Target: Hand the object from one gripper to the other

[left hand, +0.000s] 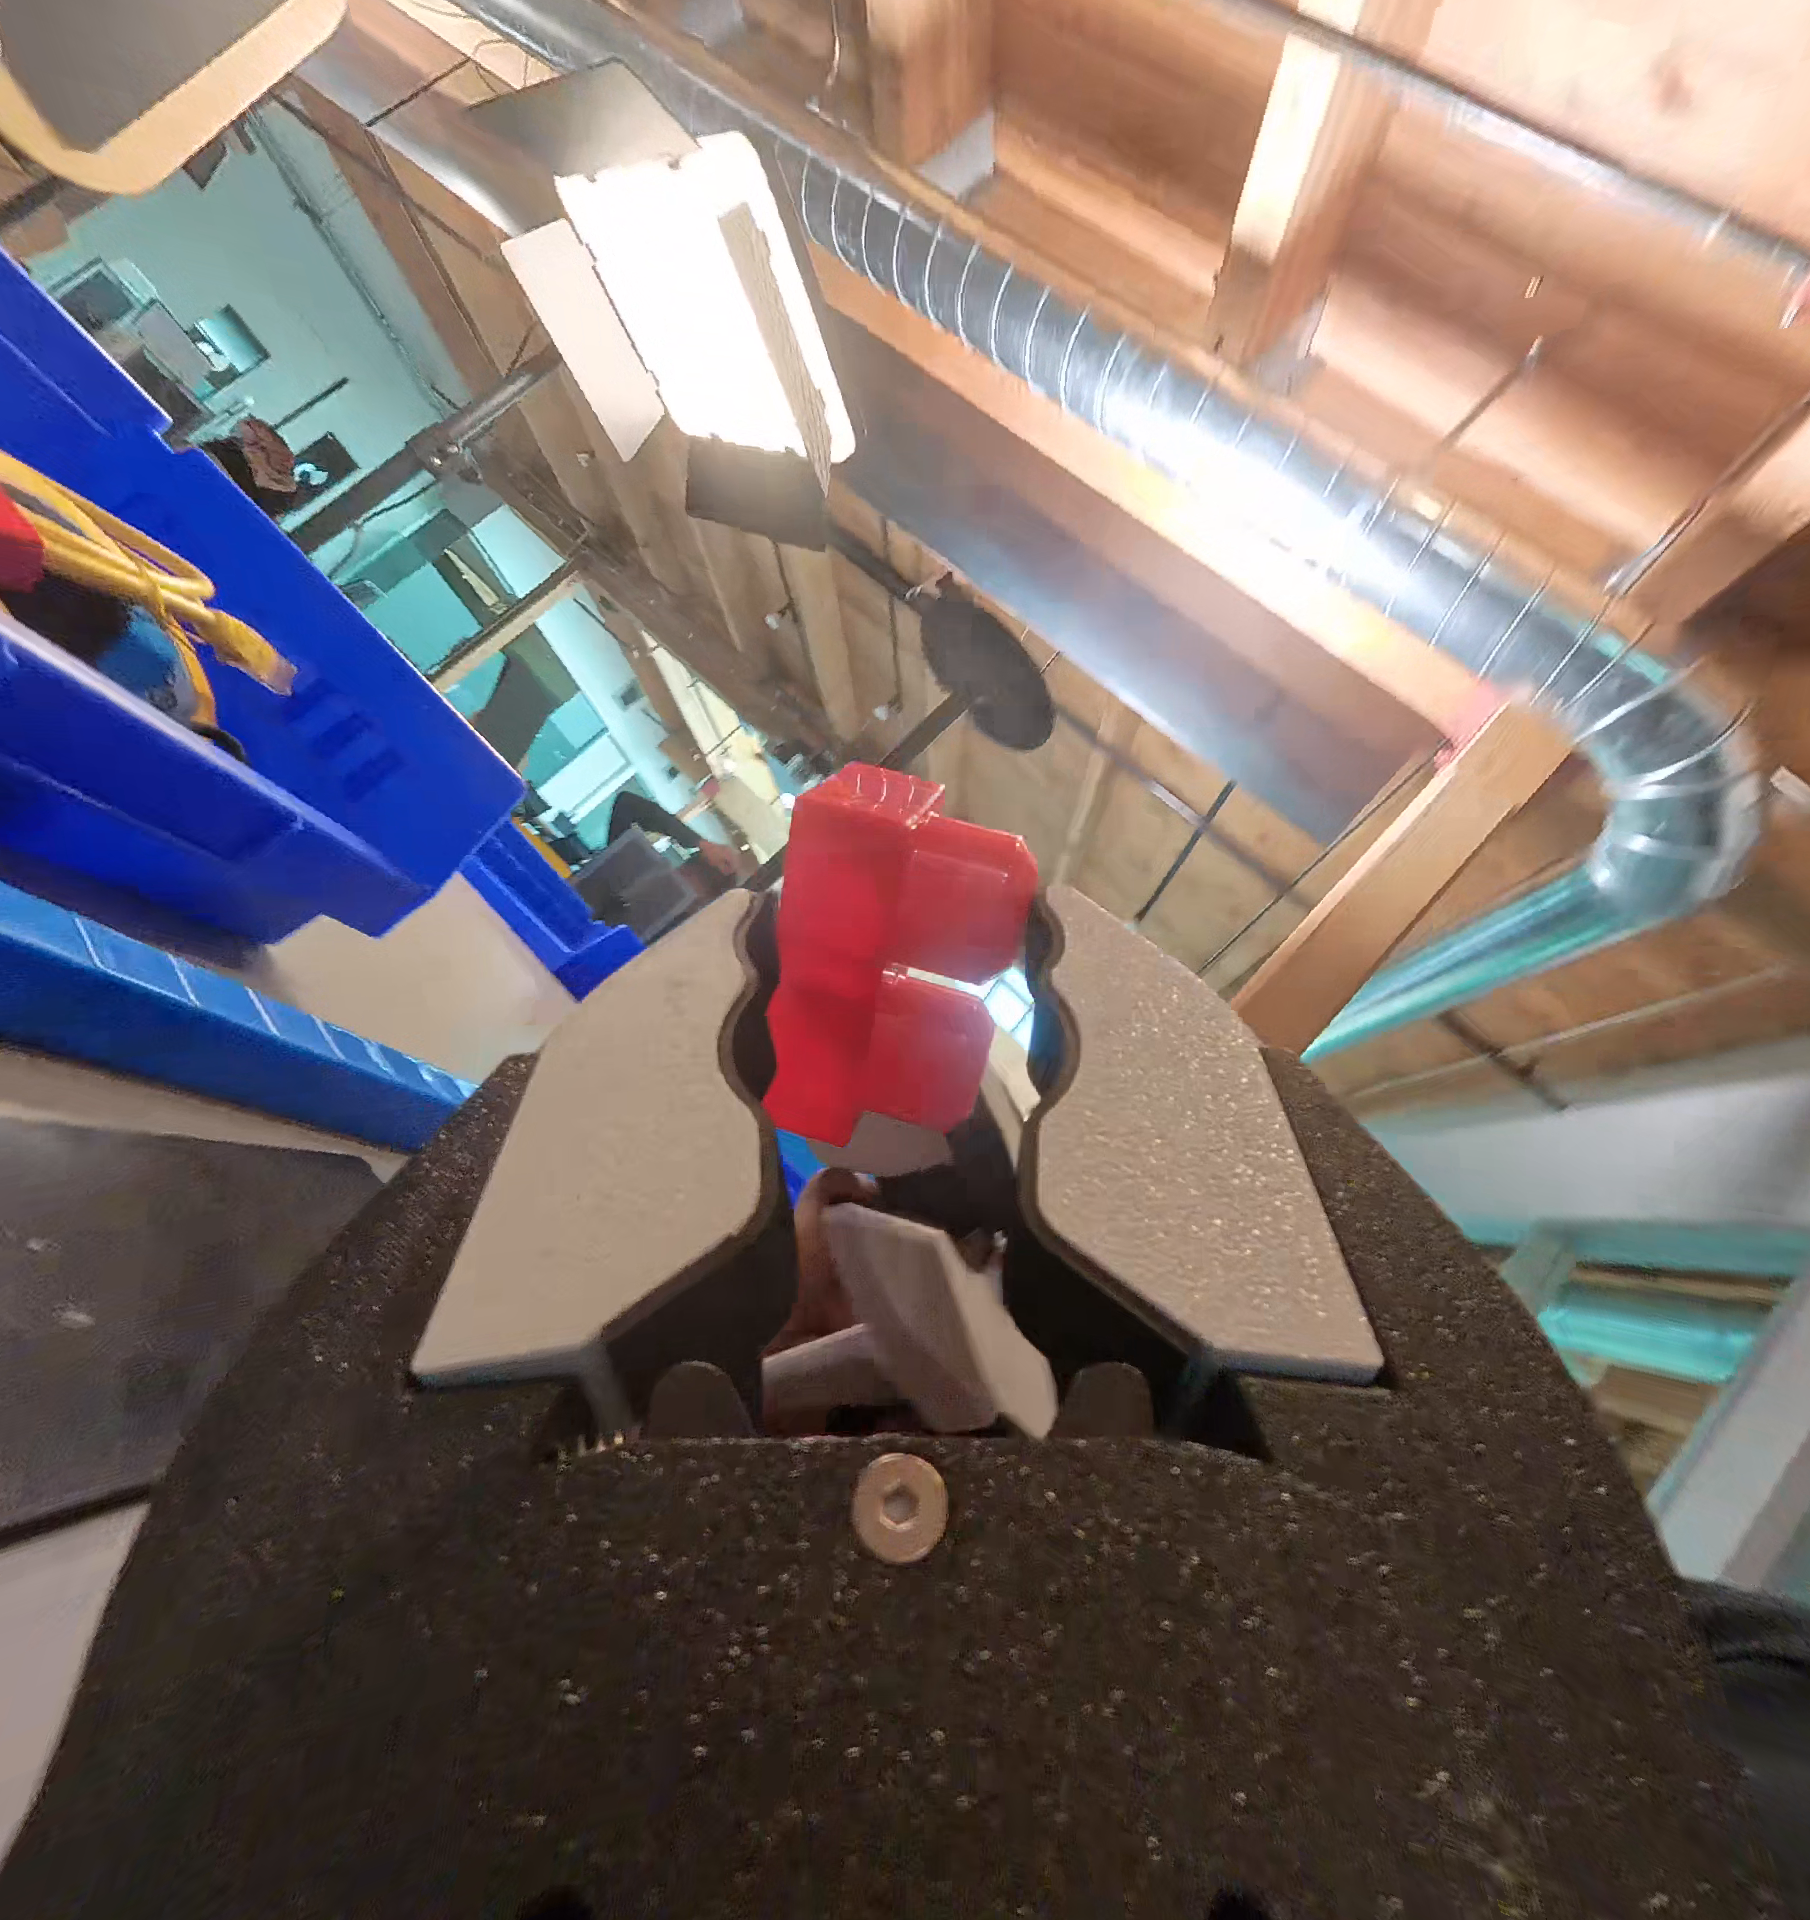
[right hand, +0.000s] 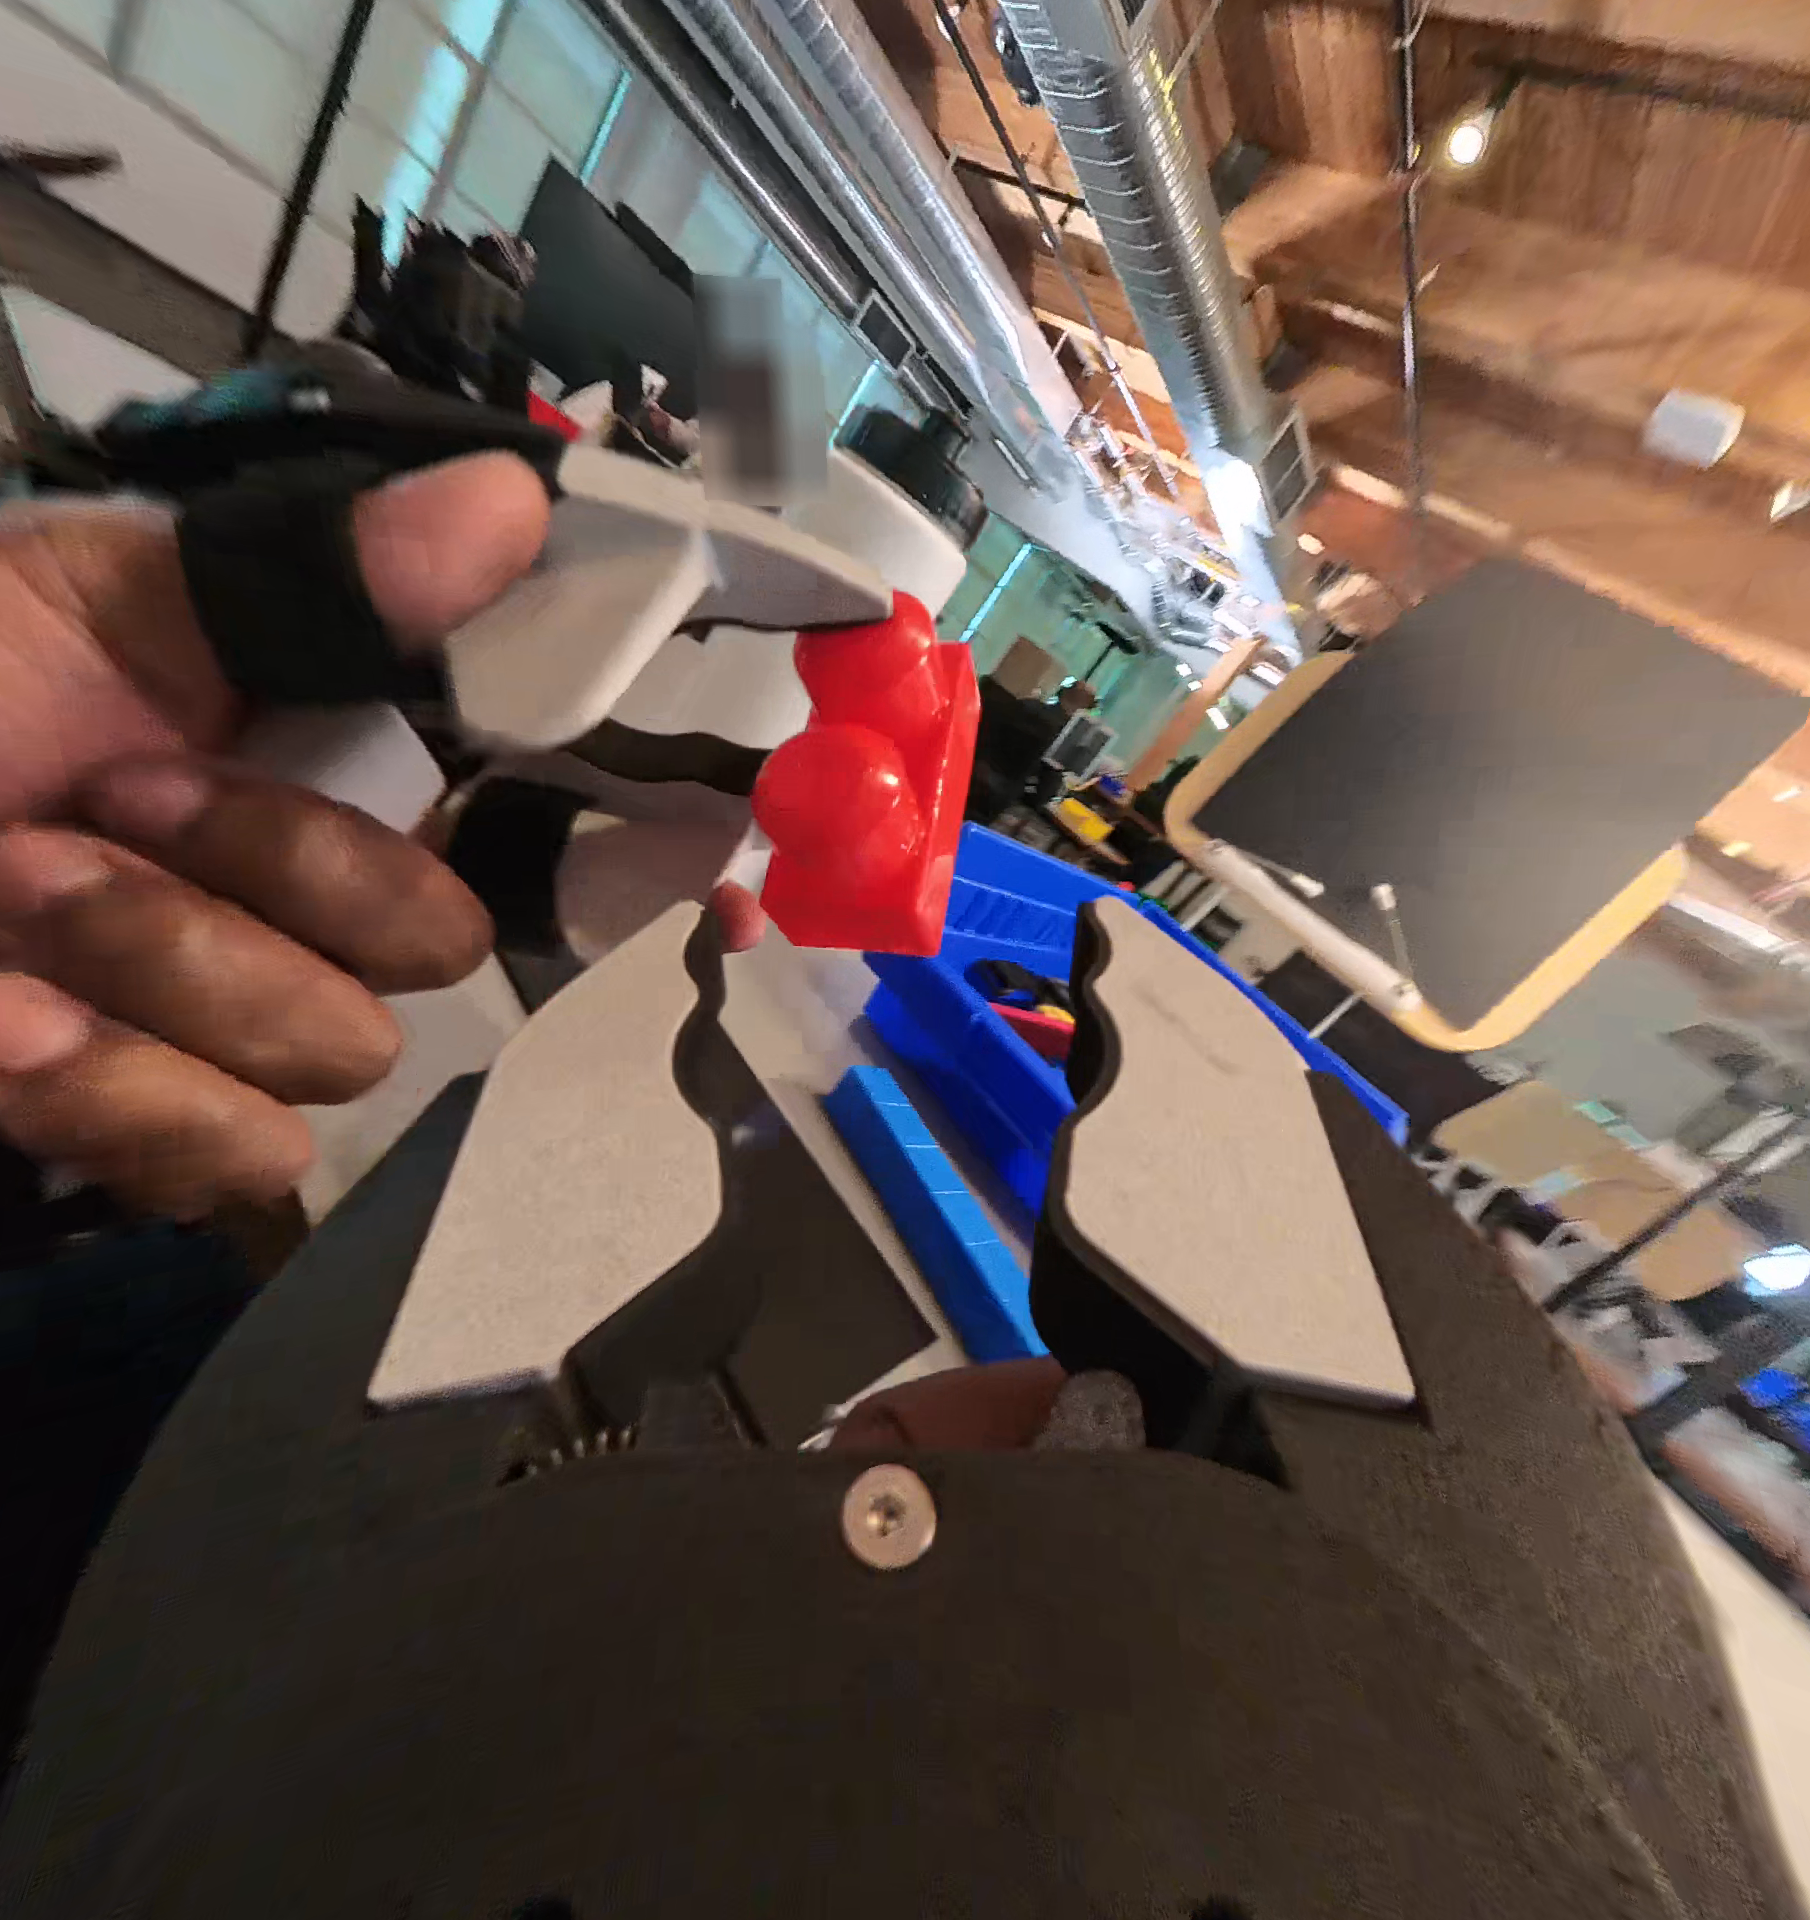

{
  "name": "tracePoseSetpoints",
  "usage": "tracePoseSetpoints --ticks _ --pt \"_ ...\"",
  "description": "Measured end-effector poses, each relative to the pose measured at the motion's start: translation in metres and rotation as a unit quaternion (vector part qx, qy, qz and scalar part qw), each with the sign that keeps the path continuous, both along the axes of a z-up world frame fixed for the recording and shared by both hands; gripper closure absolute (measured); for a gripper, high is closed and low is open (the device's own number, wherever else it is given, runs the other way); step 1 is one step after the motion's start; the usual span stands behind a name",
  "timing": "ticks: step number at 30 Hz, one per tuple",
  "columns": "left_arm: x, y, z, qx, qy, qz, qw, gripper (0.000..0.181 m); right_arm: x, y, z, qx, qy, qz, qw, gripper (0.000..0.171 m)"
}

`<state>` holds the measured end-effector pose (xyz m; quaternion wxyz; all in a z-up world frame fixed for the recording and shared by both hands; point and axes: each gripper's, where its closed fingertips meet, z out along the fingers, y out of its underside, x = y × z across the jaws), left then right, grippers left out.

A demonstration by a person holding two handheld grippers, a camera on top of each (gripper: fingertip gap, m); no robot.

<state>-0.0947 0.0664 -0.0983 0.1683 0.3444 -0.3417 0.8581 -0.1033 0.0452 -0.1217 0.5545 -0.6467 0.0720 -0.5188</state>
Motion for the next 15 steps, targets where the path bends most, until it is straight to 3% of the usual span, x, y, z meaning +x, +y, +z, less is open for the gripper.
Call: tracePoseSetpoints --ticks 5,8,11,15 --pt "-0.012 -0.008 -0.004 -0.019 0.022 -0.019 0.999 0.134 0.001 0.011 -0.002 -0.036 -0.051 -0.016 0.998 0.108" --pt "-0.020 -0.015 -0.007 -0.007 0.019 -0.022 1.000 0.135 0.002 0.013 0.002 -0.034 -0.062 -0.018 0.997 0.134" --pt "-0.024 -0.011 -0.004 0.008 -0.010 -0.003 1.000 0.135 0.001 0.015 0.005 -0.018 -0.043 0.009 0.999 0.134" --pt "-0.028 0.001 0.007 0.024 -0.078 0.039 0.996 0.121 -0.004 0.016 0.013 0.049 0.039 0.088 0.994 0.134"
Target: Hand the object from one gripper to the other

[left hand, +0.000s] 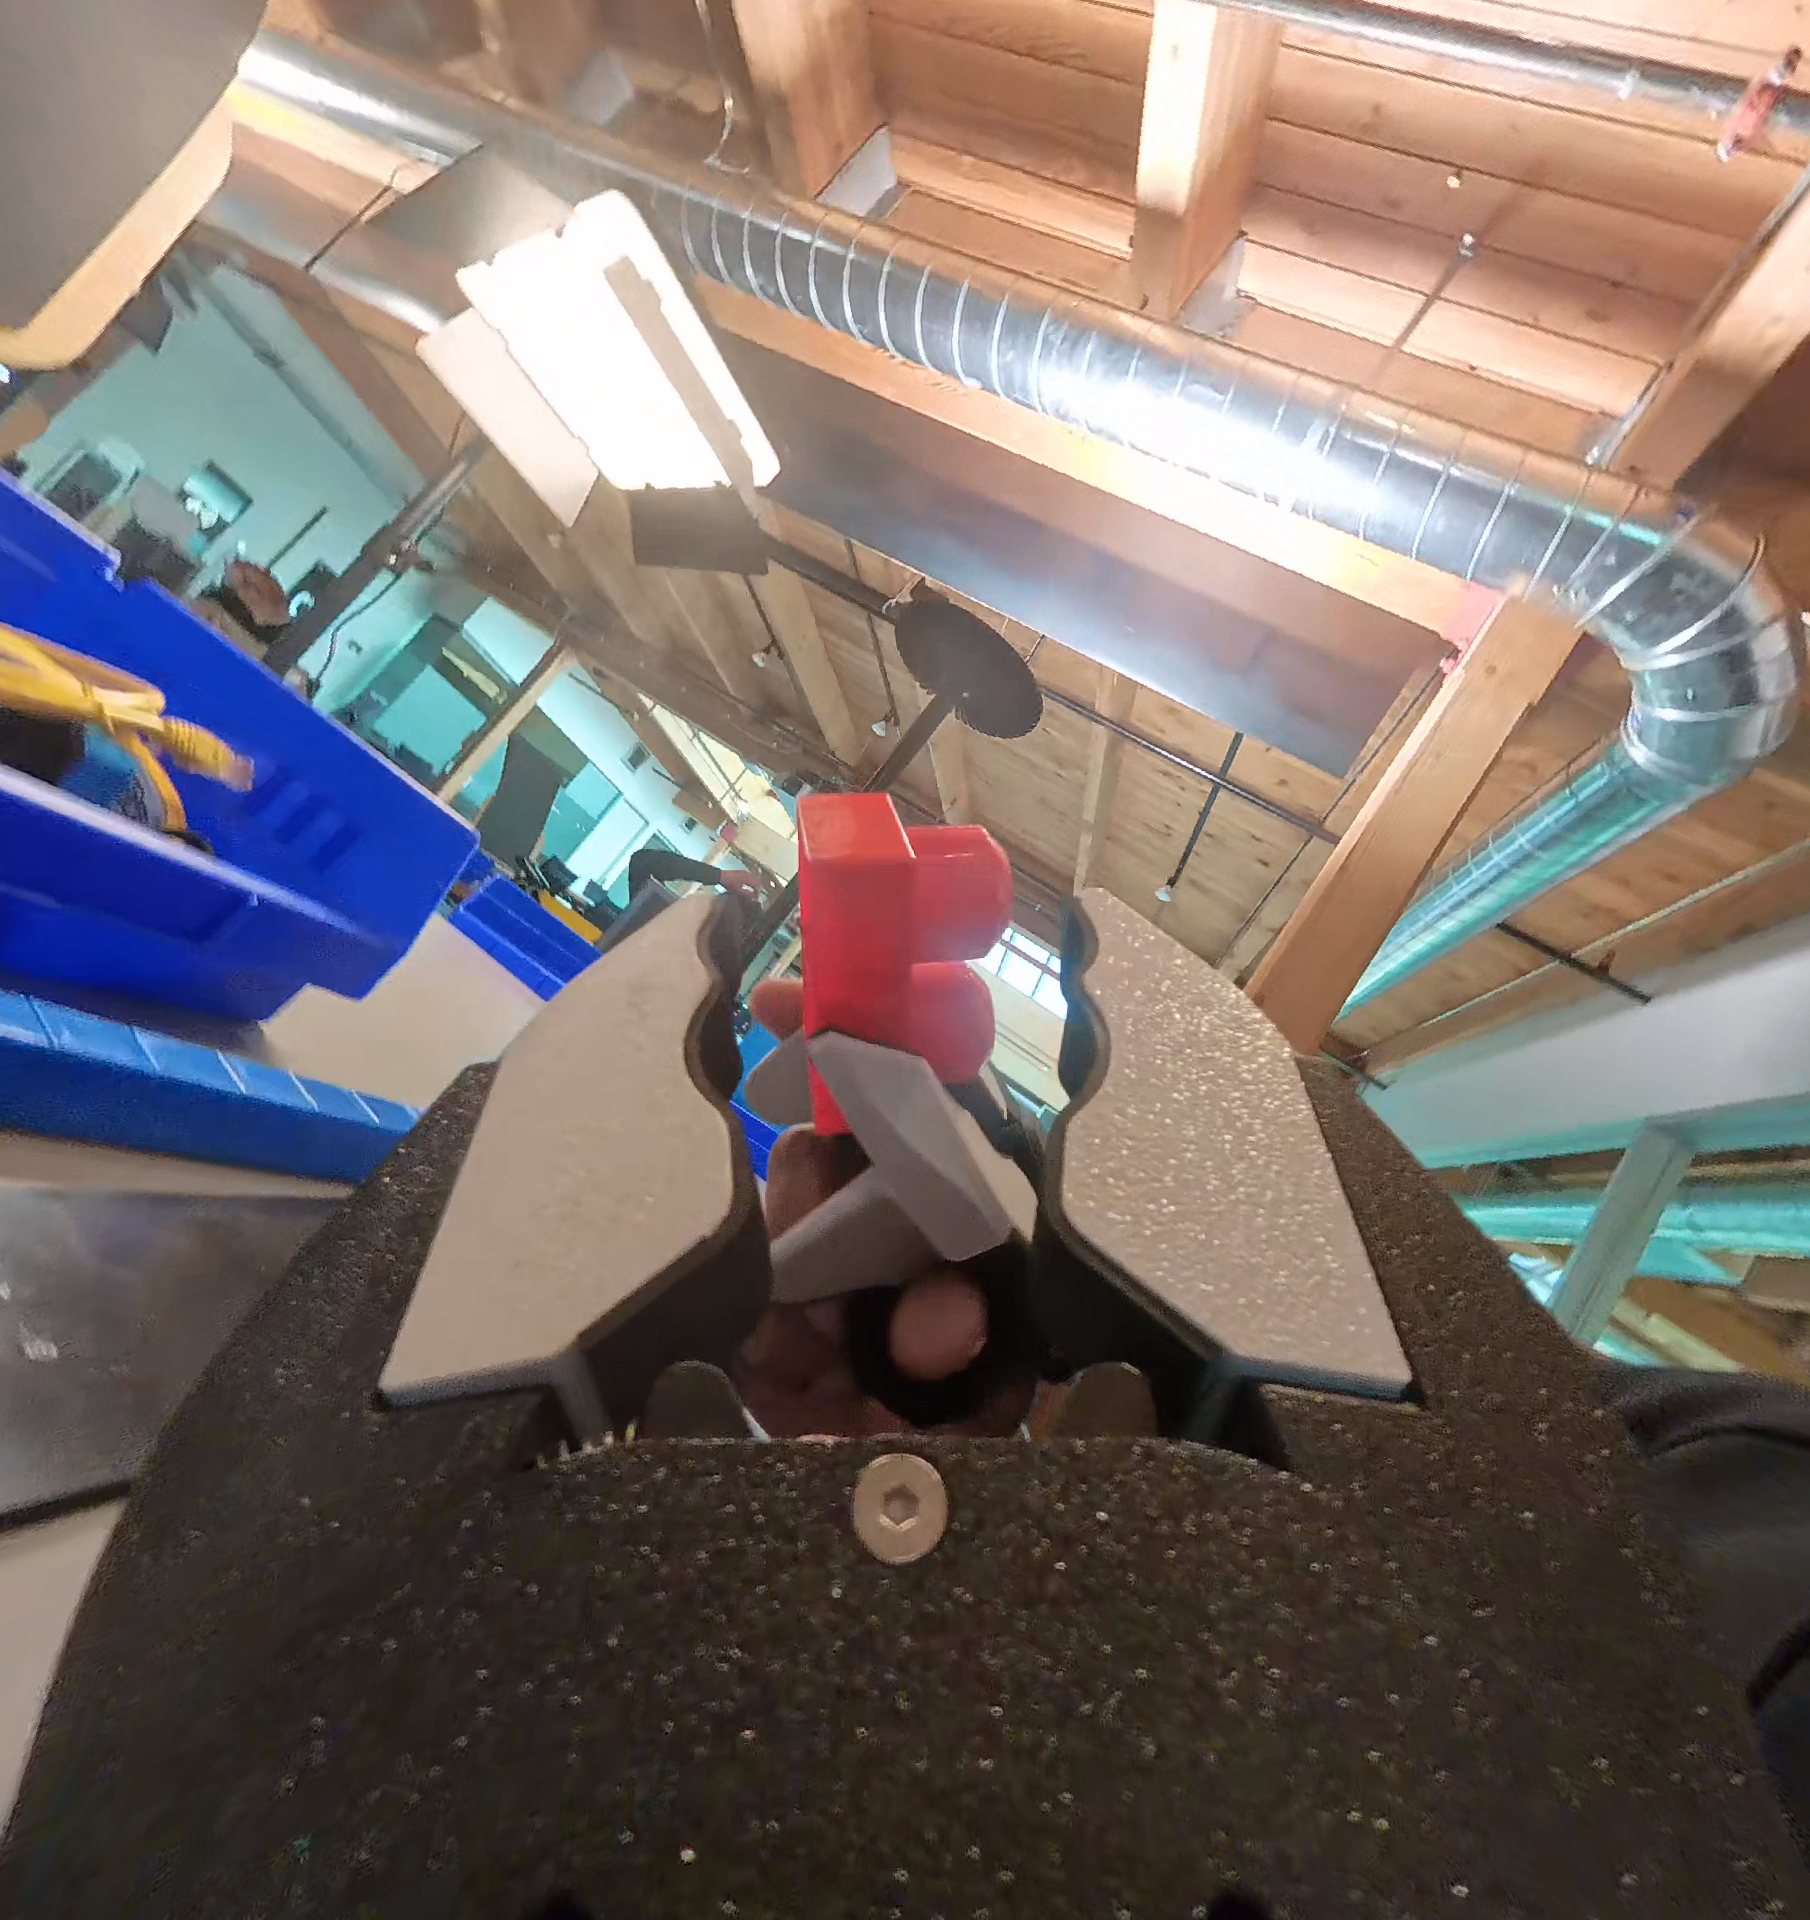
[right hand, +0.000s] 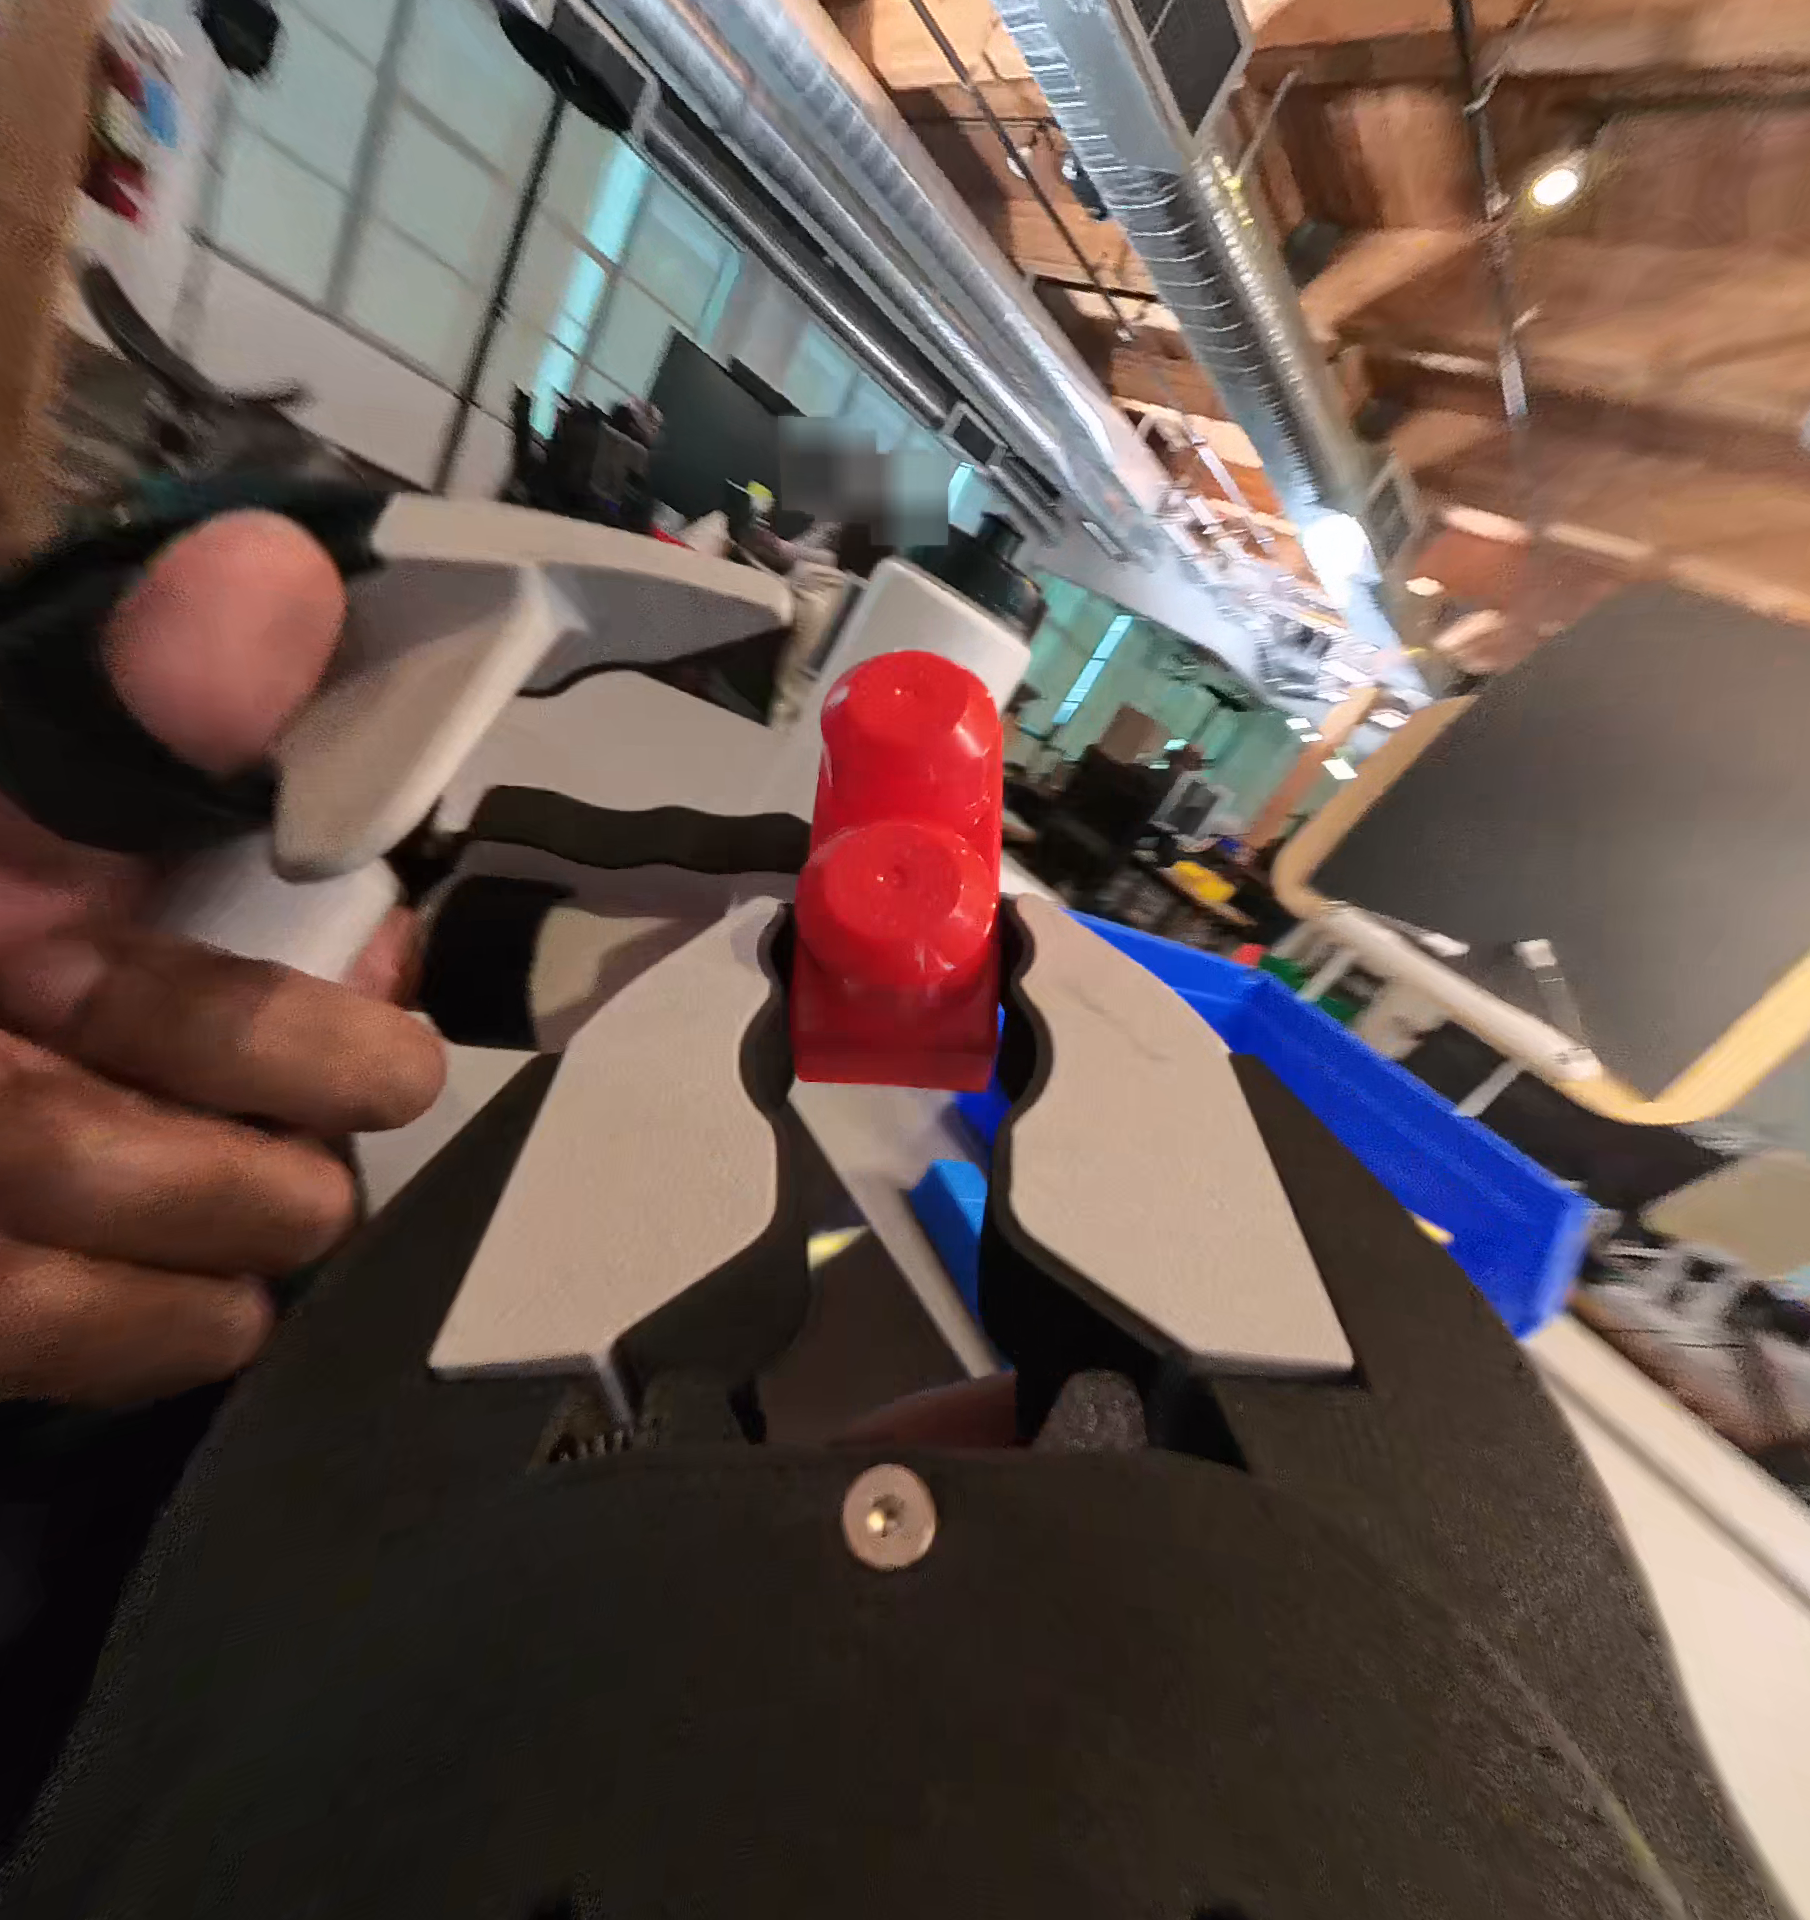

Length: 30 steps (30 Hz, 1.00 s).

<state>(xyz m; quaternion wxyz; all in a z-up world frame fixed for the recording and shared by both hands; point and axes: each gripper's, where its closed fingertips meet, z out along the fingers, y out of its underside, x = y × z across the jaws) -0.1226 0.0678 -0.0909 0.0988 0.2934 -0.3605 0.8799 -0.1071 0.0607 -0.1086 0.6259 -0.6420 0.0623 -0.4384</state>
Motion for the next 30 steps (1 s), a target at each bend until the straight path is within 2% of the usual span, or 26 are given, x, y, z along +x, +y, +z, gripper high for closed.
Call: tracePoseSetpoints --ticks 3,6,8,9,11,12,14,17,20,22,24,27,30 --pt "-0.008 0.001 0.008 0.019 -0.058 0.007 0.998 0.114 -0.017 0.005 0.005 0.052 0.101 0.125 0.986 0.134" --pt "-0.017 -0.008 0.008 0.045 -0.093 -0.005 0.995 0.112 -0.045 0.009 0.010 0.082 0.184 0.261 0.944 0.135" --pt "-0.024 -0.014 0.009 0.052 -0.110 -0.022 0.992 0.111 -0.054 0.008 0.011 0.093 0.212 0.302 0.925 0.135" --pt "-0.028 -0.017 0.010 0.055 -0.121 -0.032 0.991 0.117 -0.056 0.008 0.011 0.097 0.219 0.309 0.921 0.135" --pt "-0.035 -0.023 0.009 0.065 -0.140 -0.049 0.987 0.138 -0.054 0.007 0.008 0.097 0.232 0.305 0.918 0.135" --pt "-0.035 -0.024 0.008 0.069 -0.142 -0.048 0.986 0.141 -0.052 0.006 0.006 0.096 0.236 0.297 0.920 0.134" --pt "-0.031 -0.027 0.006 0.077 -0.143 -0.041 0.986 0.141 -0.047 0.004 0.003 0.096 0.236 0.271 0.928 0.134" --pt "-0.018 -0.026 0.006 0.086 -0.132 -0.012 0.987 0.142 -0.031 -0.005 -0.001 0.092 0.192 0.180 0.960 0.128" --pt "-0.012 -0.022 0.013 0.126 -0.172 0.046 0.976 0.142 -0.026 -0.014 -0.003 0.064 0.149 0.115 0.980 0.124" --pt "-0.011 -0.024 0.017 0.185 -0.238 0.098 0.948 0.142 -0.025 -0.021 -0.003 0.056 0.132 0.086 0.986 0.124" --pt "-0.011 -0.027 0.017 0.255 -0.322 0.154 0.899 0.142 -0.024 -0.029 0.002 0.061 0.106 0.054 0.991 0.124" --pt "-0.009 -0.036 0.006 0.359 -0.451 0.221 0.787 0.141 -0.023 -0.041 0.002 0.019 0.051 -0.009 0.998 0.125" --pt "-0.004 -0.044 -0.012 0.424 -0.538 0.250 0.684 0.142 -0.020 -0.048 -0.005 -0.050 0.000 -0.071 0.996 0.124"
